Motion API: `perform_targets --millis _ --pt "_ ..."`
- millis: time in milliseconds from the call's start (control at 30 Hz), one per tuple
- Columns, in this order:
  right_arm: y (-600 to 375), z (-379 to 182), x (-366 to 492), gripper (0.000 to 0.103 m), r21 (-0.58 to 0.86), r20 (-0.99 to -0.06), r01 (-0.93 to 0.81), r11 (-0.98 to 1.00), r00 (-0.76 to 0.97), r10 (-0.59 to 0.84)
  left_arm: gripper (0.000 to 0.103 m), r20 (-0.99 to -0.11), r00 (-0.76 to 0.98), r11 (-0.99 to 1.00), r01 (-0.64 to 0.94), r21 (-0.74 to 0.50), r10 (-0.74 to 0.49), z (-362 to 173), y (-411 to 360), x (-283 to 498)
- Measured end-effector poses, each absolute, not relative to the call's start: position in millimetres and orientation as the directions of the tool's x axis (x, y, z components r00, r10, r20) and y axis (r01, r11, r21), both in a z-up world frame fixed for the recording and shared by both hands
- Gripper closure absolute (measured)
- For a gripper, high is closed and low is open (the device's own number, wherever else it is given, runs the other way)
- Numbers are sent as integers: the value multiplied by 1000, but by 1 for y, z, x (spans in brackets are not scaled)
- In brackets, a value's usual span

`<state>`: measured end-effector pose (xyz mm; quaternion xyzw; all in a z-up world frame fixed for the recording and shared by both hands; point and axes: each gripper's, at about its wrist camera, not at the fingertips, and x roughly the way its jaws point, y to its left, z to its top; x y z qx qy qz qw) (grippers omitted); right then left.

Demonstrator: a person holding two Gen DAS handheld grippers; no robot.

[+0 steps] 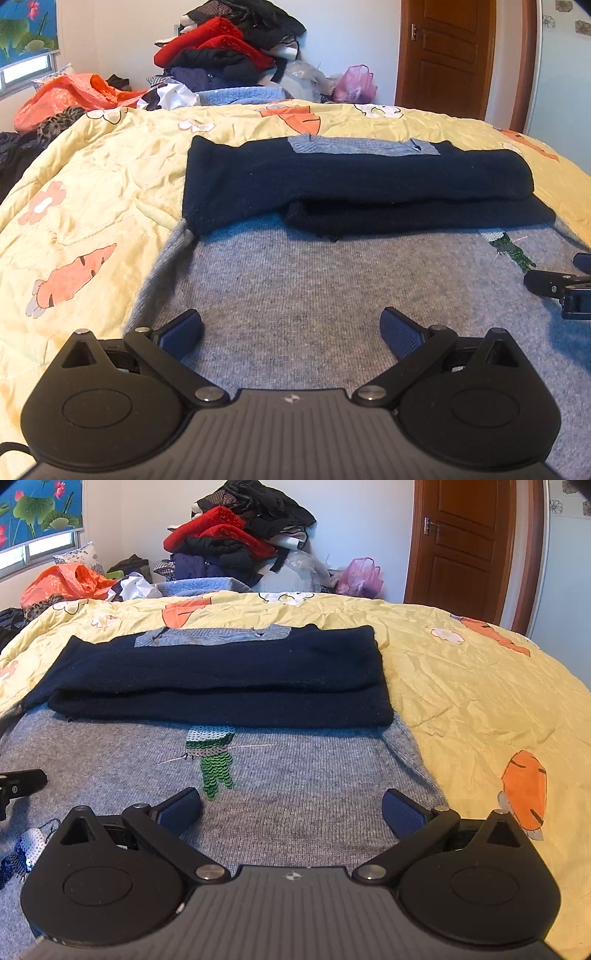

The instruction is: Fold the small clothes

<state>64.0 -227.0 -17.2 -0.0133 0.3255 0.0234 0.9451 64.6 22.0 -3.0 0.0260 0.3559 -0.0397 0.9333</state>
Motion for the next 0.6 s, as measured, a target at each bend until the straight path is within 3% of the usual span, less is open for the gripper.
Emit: perform_targets --millis 600 --pt "-228 -17 64 0 -4 -614 -52 999 788 39 0 -668 743 997 77 18 -45 -3 24 64"
